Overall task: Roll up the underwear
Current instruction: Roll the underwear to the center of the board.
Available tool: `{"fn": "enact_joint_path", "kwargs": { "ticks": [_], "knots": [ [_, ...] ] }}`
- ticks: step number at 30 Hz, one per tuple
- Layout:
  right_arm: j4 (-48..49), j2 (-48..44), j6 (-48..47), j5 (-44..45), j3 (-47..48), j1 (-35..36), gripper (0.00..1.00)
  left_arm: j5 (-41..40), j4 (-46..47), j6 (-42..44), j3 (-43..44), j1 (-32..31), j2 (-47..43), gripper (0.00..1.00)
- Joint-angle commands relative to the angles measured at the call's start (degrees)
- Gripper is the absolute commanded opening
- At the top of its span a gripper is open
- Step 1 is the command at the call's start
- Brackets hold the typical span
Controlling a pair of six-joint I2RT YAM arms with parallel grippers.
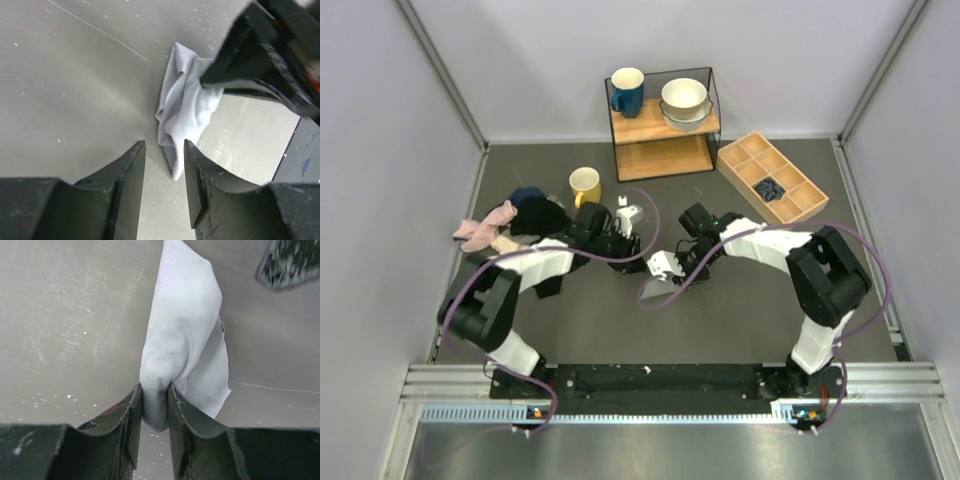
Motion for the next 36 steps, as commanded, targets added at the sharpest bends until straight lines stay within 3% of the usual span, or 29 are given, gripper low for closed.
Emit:
{"fn": "enact_joint_path", "kwargs": {
  "ticks": [1,9,16,26,36],
  "knots": [
    [-11.1,3.6,3.5,-5.9,6.9,-0.9,0.26,-4.0,15.6,-1.8,-9.4,-0.4,-12.0,0.42],
    [-21.8,11.2,10.8,-9.6,17.4,-2.8,0.27,-4.3,31.2,-11.2,-26.8,-1.3,-25.7,0.44],
    [-26.7,19.9,16.8,-8.5,23.3,-4.8,0.26,-5.0,32.5,-11.3,-24.5,-4.9,-20.3,0.44],
    [-28.9,23.9,20.1,-12.3,26.0,-9.3,0.28,-3.2,29.2,1.5,-16.1,-8.8,-9.5,0.49],
    [-30.8,27.1,21.4,-12.9,28.4,-9.8,0.29,-13.3,26.8,18.3,-19.1,-19.7,-13.9,0.50]
  ]
}}
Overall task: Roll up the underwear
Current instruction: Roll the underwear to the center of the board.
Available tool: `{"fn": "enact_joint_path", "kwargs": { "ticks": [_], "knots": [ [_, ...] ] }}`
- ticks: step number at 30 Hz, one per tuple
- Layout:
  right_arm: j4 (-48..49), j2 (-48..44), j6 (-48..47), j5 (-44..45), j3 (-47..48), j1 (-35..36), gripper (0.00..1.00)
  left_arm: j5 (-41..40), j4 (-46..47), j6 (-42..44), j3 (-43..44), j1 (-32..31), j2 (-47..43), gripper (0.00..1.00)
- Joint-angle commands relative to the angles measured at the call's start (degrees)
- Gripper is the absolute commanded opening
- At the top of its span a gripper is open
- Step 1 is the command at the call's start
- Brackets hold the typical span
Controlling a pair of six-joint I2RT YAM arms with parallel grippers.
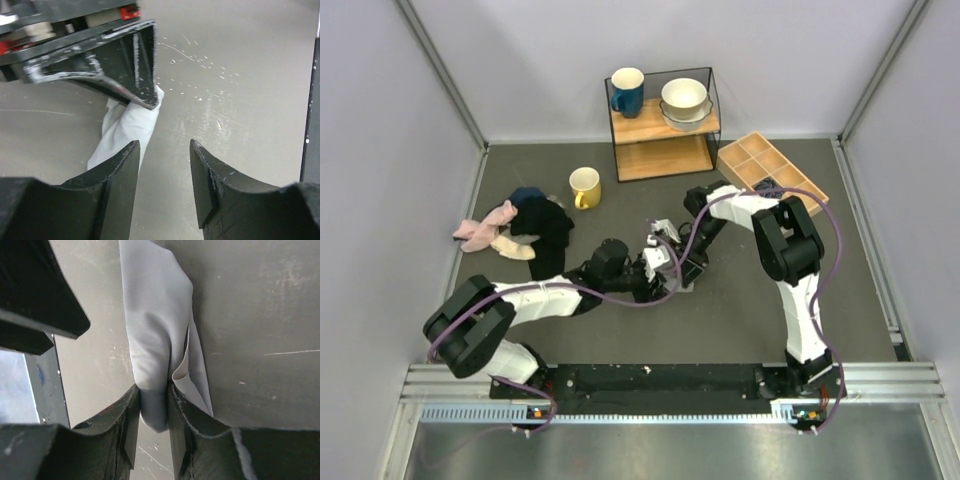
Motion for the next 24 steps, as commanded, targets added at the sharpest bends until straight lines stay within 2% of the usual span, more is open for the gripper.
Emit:
{"fn": "enact_joint_path", "kwargs": {
  "ticks": [1,6,13,24],
  "knots": [
    [-0.6,2.9,1.5,2.5,1.5,-0.6,0.29,-4.5,-1.4,10.3,-0.5,-3.6,-1.2,0.50],
    [-1.2,3.4,1.6,2.0,1.8,-1.1,0.30,-8.6,-6.2,12.8,4.4,-4.6,2.7,0.47],
    [-1.5,3.5,1.6,1.9,1.8,-1.4,0.30,-13.4,-9.8,11.8,9.8,-4.7,9.3,0.41],
    [-2.6,0.5,0.7,-0.2,2.3,-1.4,0.35,-17.0,-15.6,8.9,13.0,-4.6,13.8,0.22]
  ]
}}
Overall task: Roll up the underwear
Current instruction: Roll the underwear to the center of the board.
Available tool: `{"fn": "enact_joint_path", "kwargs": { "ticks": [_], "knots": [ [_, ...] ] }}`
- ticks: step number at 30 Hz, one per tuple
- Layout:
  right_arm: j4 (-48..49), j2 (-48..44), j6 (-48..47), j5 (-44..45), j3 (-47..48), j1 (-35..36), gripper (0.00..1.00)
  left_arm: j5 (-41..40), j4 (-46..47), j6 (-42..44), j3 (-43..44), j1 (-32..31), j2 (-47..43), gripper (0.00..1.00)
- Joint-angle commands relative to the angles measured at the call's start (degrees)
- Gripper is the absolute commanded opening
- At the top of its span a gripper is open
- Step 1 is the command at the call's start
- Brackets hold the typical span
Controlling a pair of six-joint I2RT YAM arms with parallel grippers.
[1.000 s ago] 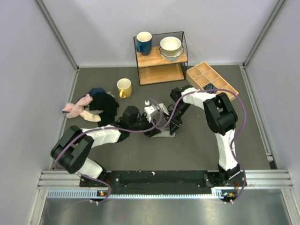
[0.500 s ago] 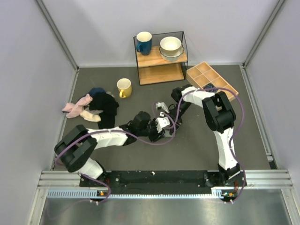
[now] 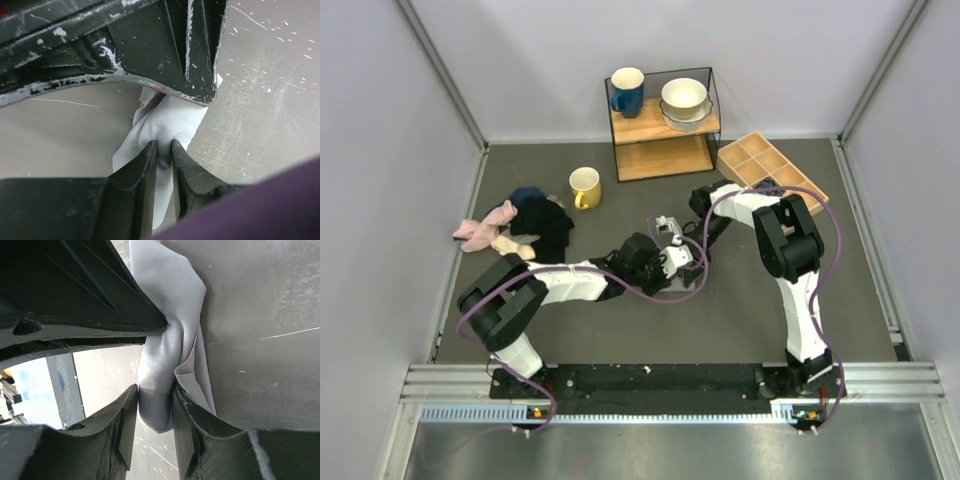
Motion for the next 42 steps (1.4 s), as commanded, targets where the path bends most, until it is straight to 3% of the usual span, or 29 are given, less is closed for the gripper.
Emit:
{"fn": "enact_joint_path", "kwargs": {
  "ticks": [1,18,28,42],
  "knots": [
    [-0.3,-1.7,-2.3,2.3,1.4,0.2,0.35,-2.4,-4.0,-1.1,2.1,-0.1,2.7,0.22],
    [1.5,-6.6,-0.4,-2.4,1.8,-2.7,0.49,-1.0,-4.0,-2.7,2.2,-0.2,4.9,0.19],
    [10.5,-9.2,5.9,1.1,-0.9,-2.7,0.54,-0.6,-4.1,-2.7,1.9,-0.1,5.0,0.18],
    [13.0,-7.7,8.2,3.3,-1.7,0.9,0.66,-0.3,-4.1,-2.9,2.1,-0.1,5.2,0.18]
  ]
}}
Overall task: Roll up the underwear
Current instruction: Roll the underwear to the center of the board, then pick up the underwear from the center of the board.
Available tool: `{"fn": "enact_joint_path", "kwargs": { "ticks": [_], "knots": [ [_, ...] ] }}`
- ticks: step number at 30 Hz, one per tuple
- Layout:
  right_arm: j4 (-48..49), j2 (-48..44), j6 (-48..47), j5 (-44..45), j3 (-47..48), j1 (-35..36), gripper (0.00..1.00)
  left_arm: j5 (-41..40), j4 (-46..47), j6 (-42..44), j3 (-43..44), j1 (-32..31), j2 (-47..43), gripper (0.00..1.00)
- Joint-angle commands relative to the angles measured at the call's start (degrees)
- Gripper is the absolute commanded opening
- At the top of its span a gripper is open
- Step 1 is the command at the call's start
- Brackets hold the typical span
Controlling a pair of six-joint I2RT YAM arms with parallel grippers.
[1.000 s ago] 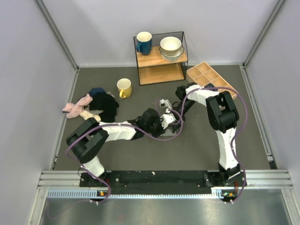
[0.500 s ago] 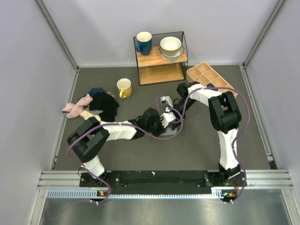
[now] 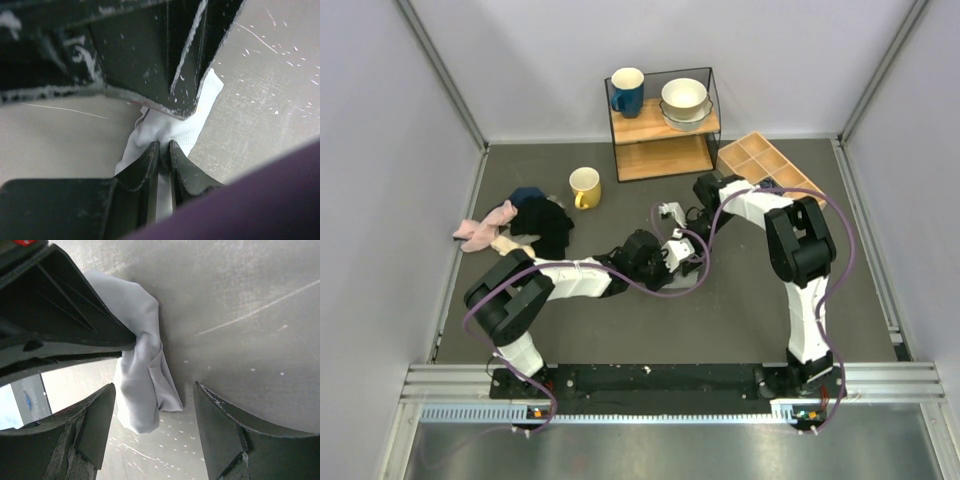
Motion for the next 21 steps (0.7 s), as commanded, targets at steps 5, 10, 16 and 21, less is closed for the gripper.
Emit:
{"fn": "enact_joint_path", "kwargs": {
  "ticks": [5,10,16,21],
  "knots": [
    [1.7,-0.9,2.5,1.5,-0.1,3.6,0.66,0.2,-4.8,1.1,-0.4,-0.4,2.6,0.18],
    [-0.2,1.5,2.8,4.4,0.2,4.3,0.66,0.1,-5.0,1.0,-0.1,-0.4,2.7,0.18],
    [-2.2,3.9,3.2,6.1,0.8,5.0,0.65,-0.1,-5.0,0.4,0.2,-0.3,2.7,0.18],
    [-5.3,4.7,2.2,5.6,1.2,5.7,0.63,-0.3,-5.2,-0.1,0.4,-0.3,2.8,0.18]
  ]
}}
